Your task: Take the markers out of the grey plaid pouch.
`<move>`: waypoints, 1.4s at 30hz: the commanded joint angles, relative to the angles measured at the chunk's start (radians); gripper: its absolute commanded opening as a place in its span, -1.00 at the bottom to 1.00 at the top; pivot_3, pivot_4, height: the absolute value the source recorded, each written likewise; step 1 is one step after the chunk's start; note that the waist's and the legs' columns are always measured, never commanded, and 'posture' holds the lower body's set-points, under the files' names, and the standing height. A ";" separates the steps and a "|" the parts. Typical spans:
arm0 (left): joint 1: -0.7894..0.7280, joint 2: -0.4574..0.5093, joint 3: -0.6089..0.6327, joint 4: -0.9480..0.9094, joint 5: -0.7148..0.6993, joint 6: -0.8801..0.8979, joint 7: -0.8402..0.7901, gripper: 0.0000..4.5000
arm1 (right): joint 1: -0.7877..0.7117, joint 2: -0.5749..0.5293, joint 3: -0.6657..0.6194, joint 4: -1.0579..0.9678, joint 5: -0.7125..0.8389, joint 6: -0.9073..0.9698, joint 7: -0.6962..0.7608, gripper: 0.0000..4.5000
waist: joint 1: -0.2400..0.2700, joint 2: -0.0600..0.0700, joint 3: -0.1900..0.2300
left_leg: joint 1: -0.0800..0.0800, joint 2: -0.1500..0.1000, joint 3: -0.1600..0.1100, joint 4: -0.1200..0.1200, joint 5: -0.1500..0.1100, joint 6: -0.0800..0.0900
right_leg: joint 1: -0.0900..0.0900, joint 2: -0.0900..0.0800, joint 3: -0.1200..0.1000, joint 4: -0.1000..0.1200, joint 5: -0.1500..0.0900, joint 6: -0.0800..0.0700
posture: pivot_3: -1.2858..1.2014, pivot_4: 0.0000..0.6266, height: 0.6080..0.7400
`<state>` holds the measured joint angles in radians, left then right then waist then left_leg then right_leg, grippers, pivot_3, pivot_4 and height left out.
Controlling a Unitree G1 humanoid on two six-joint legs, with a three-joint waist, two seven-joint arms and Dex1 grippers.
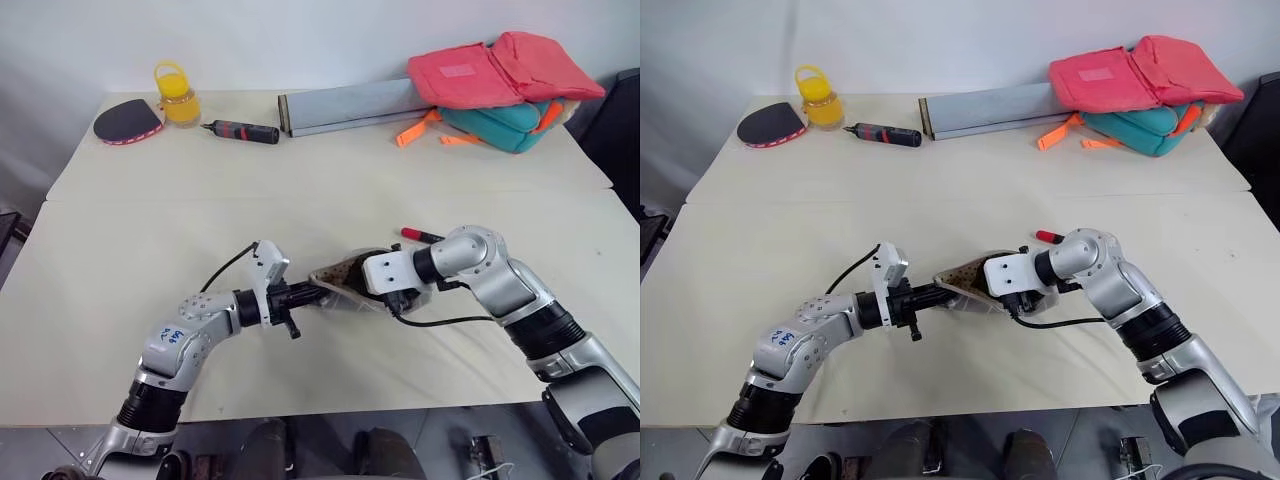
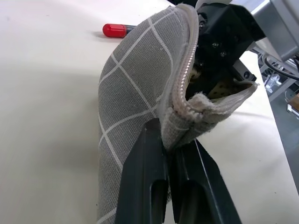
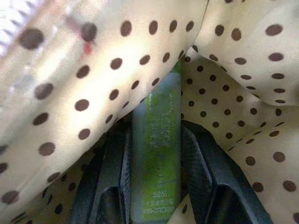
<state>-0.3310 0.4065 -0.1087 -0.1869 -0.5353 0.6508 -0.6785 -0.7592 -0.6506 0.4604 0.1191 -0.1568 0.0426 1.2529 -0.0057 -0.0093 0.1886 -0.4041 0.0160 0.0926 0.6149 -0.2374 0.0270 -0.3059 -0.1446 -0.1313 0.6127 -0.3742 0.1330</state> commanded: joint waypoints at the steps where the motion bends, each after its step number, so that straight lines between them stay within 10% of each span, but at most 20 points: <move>1: 0.004 -0.001 0.019 -0.002 0.022 -0.012 0.017 -1.00 | -0.004 0.004 0.013 -0.008 -0.032 0.001 0.001 -0.37 | 0.001 0.000 0.000 | 0.000 0.000 0.000 0.000 0.000 0.000 | 0.000 0.000 0.000 0.000 0.000 0.000 | 0.03 -0.52 1.00; 20: 0.020 0.006 0.017 -0.019 0.038 -0.022 0.016 -1.00 | 0.003 -0.115 -0.199 -0.205 0.195 0.232 0.093 -0.52 | 0.006 0.000 0.000 | -0.002 -0.001 -0.001 0.000 0.000 0.001 | 0.000 -0.001 0.000 -0.001 0.000 0.000 | 0.03 -0.52 1.00; 42: 0.019 -0.008 0.025 -0.092 -0.003 0.019 0.011 -1.00 | 0.041 -0.092 -0.130 -0.063 0.068 0.155 -0.032 -0.52 | 0.004 0.000 0.000 | -0.001 -0.001 -0.001 0.000 0.000 0.000 | 0.000 0.000 0.000 -0.001 0.000 0.000 | 0.03 -0.52 1.00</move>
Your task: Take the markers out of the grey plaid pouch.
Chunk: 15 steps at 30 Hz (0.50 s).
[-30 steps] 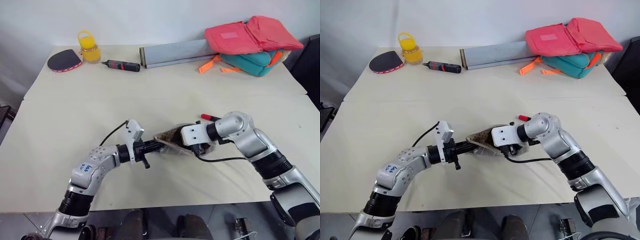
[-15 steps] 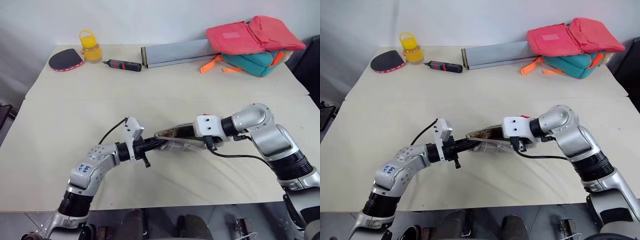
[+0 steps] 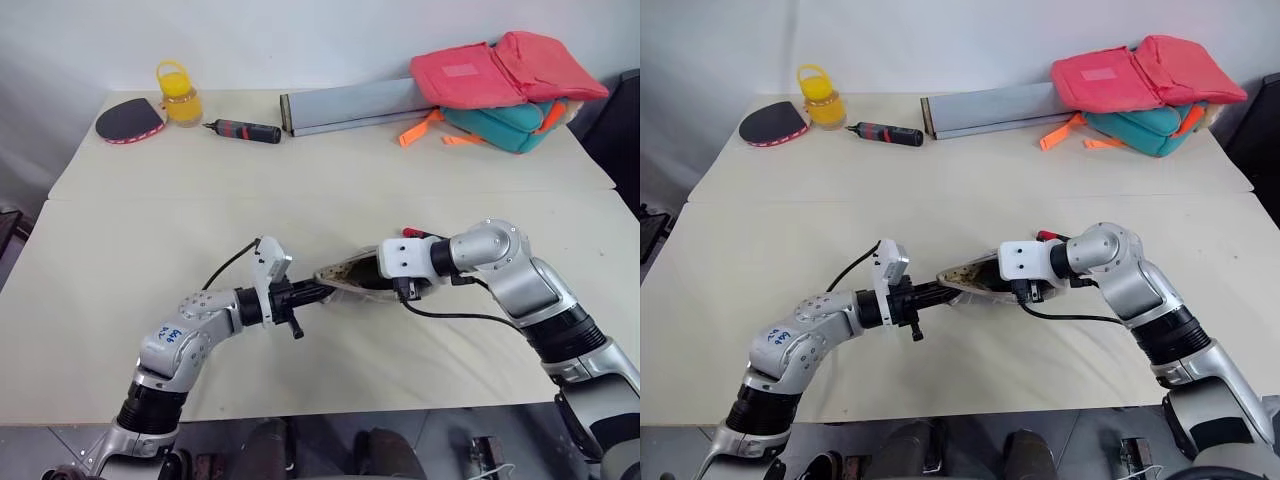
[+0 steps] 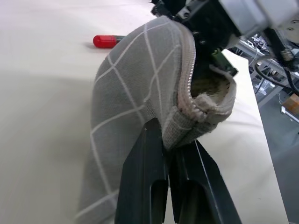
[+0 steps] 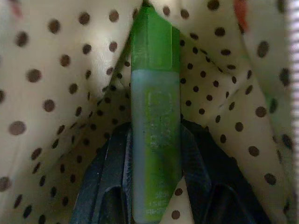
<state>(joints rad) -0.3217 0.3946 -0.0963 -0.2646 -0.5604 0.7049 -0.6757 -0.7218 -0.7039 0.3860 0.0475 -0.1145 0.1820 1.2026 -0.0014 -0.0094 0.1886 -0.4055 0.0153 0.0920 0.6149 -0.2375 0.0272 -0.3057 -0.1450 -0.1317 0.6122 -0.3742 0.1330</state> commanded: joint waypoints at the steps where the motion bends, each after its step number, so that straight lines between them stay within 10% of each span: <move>1: 0.006 0.005 0.014 -0.004 0.033 -0.045 0.012 -1.00 | 0.006 -0.047 -0.063 0.007 0.038 0.015 0.030 -0.52 | 0.000 0.000 0.000 | 0.000 0.000 0.000 0.000 0.000 0.000 | 0.000 0.000 0.000 0.000 0.000 0.000 | 0.03 -0.52 1.00; 4: -0.002 0.007 0.013 0.021 0.053 -0.069 0.010 -1.00 | 0.005 -0.079 -0.074 0.005 0.056 0.020 0.053 -0.52 | 0.001 0.000 0.000 | 0.000 0.000 0.000 0.000 0.000 0.000 | 0.000 0.000 0.000 -0.001 0.000 0.000 | 0.03 -0.52 1.00; 11: -0.004 -0.013 0.030 0.022 0.038 -0.092 -0.002 -0.10 | 0.018 -0.059 -0.074 -0.030 0.089 0.041 0.053 -0.52 | 0.002 0.000 0.000 | 0.000 0.000 0.000 0.000 0.000 0.000 | 0.000 -0.001 0.000 -0.001 0.000 0.000 | 0.03 -0.52 1.00; 15: -0.008 -0.020 0.030 0.027 0.069 -0.188 -0.024 -0.10 | 0.022 -0.060 -0.074 -0.045 0.095 0.048 0.058 -0.52 | 0.002 0.000 0.000 | 0.000 0.000 0.000 0.000 0.000 0.000 | 0.000 0.000 -0.001 0.000 0.000 0.000 | 0.03 -0.52 1.00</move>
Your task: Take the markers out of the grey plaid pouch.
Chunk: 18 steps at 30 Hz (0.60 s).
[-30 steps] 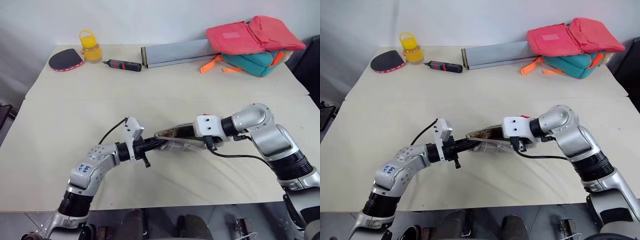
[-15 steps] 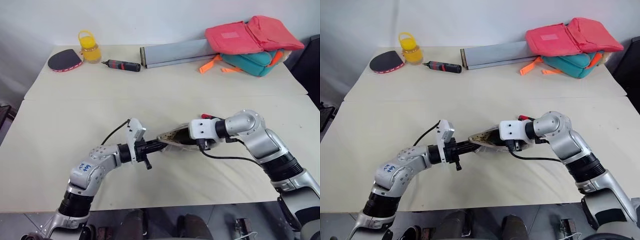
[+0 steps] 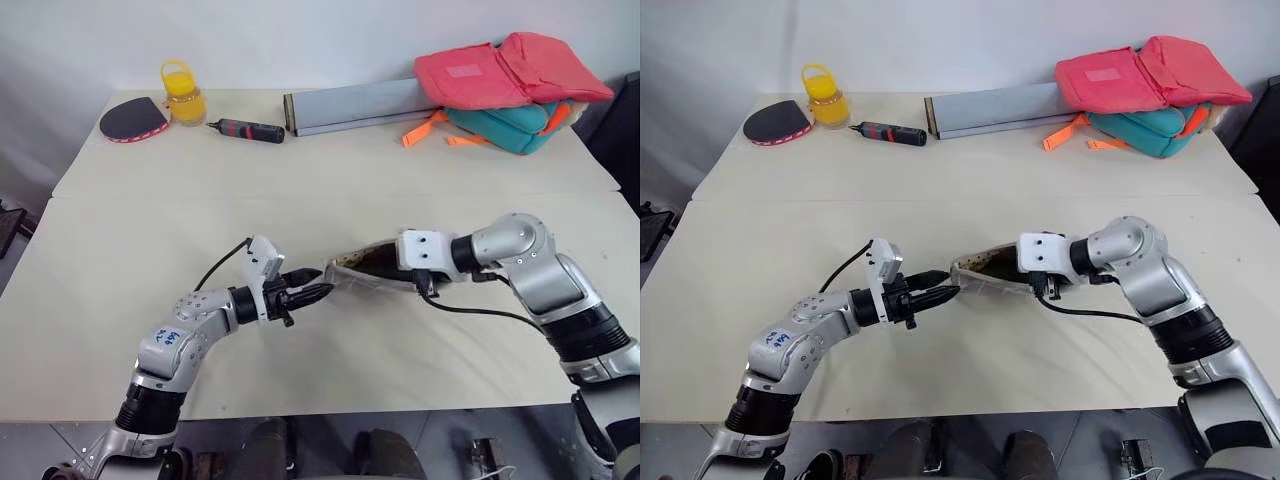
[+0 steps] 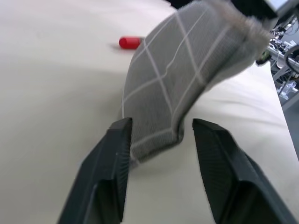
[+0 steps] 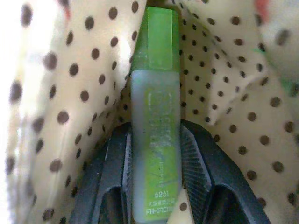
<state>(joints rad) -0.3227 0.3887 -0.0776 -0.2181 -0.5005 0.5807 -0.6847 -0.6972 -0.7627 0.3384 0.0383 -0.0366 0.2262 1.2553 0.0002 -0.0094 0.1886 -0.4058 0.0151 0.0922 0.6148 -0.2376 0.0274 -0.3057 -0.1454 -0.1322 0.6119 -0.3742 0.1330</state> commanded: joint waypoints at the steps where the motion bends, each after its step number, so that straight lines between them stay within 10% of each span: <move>1: -0.012 -0.029 0.026 -0.027 -0.013 -0.084 -0.024 -0.10 | -0.003 -0.002 -0.027 -0.033 0.017 0.001 0.005 -0.52 | 0.000 0.000 0.000 | 0.000 0.000 0.000 0.000 0.000 0.000 | 0.000 0.000 0.000 0.000 0.000 0.000 | 0.03 -0.52 1.00; 11: -0.014 -0.025 0.043 -0.042 -0.049 -0.090 -0.090 -0.10 | -0.007 0.005 -0.018 -0.018 0.008 -0.010 -0.001 -0.52 | 0.000 0.000 0.000 | 0.000 0.000 0.000 0.000 0.000 0.000 | 0.000 0.000 -0.001 0.001 0.000 0.000 | 0.03 -0.52 1.00; 18: -0.016 -0.031 0.015 -0.030 -0.047 -0.074 -0.103 -0.88 | -0.004 0.005 -0.017 -0.014 0.006 -0.015 -0.002 -0.52 | 0.001 0.000 0.000 | 0.000 0.000 0.000 0.000 0.000 0.000 | 0.000 0.000 -0.001 0.000 0.000 0.000 | 0.03 -0.52 1.00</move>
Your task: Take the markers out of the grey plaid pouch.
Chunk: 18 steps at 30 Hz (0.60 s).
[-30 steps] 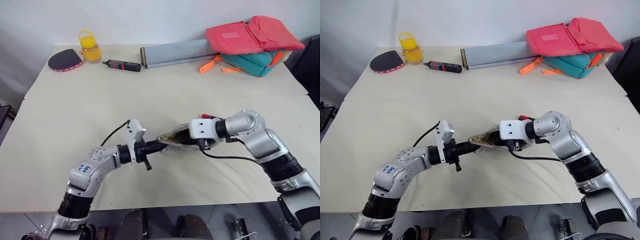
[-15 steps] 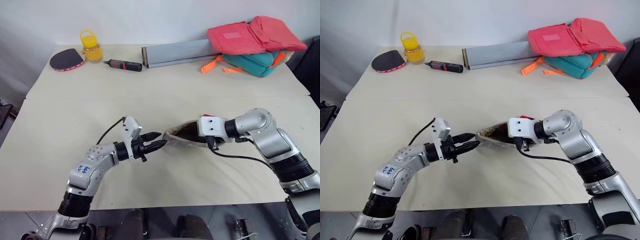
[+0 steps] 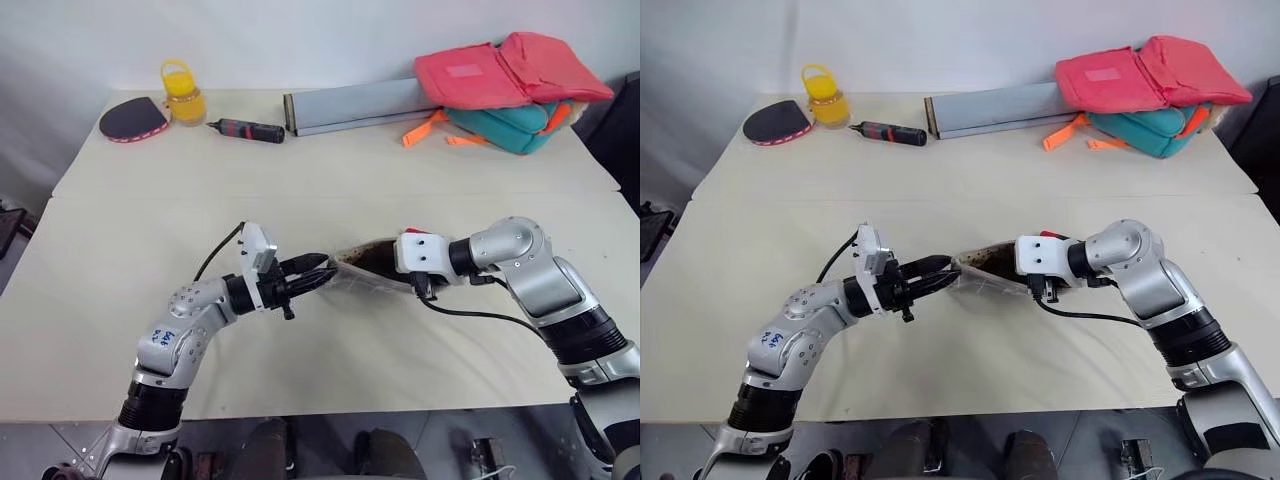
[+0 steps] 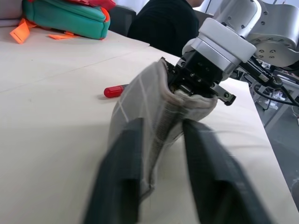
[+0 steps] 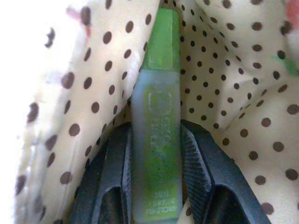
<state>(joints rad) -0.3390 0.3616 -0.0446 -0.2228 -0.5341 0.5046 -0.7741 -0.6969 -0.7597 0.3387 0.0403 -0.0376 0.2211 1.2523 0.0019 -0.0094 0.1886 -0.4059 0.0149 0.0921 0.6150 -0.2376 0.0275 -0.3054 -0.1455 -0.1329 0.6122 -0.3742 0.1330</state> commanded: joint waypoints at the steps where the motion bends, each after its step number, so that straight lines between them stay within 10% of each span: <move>1: 0.000 -0.002 -0.020 -0.026 -0.005 -0.003 -0.011 -0.99 | -0.004 0.001 -0.019 -0.018 0.008 -0.007 0.002 -0.52 | -0.001 0.000 0.000 | 0.000 0.000 0.000 0.000 0.000 0.000 | 0.000 0.000 0.000 0.000 0.000 0.000 | 0.03 -0.52 1.00; 18: 0.039 0.011 0.014 -0.020 0.008 -0.045 0.002 -1.00 | -0.001 -0.048 -0.194 -0.105 0.223 0.154 0.044 -0.52 | -0.001 0.000 0.000 | 0.000 0.000 0.000 0.000 0.000 0.000 | 0.000 0.000 0.000 0.000 0.000 0.000 | 0.03 -0.52 1.00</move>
<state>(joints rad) -0.3059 0.3707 -0.0367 -0.2225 -0.5243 0.4691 -0.7729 -0.6889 -0.7924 0.1860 -0.0193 0.1481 0.3633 1.2916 0.0004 -0.0094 0.1886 -0.4058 0.0152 0.0918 0.6149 -0.2377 0.0276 -0.3053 -0.1455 -0.1325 0.6118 -0.3742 0.1330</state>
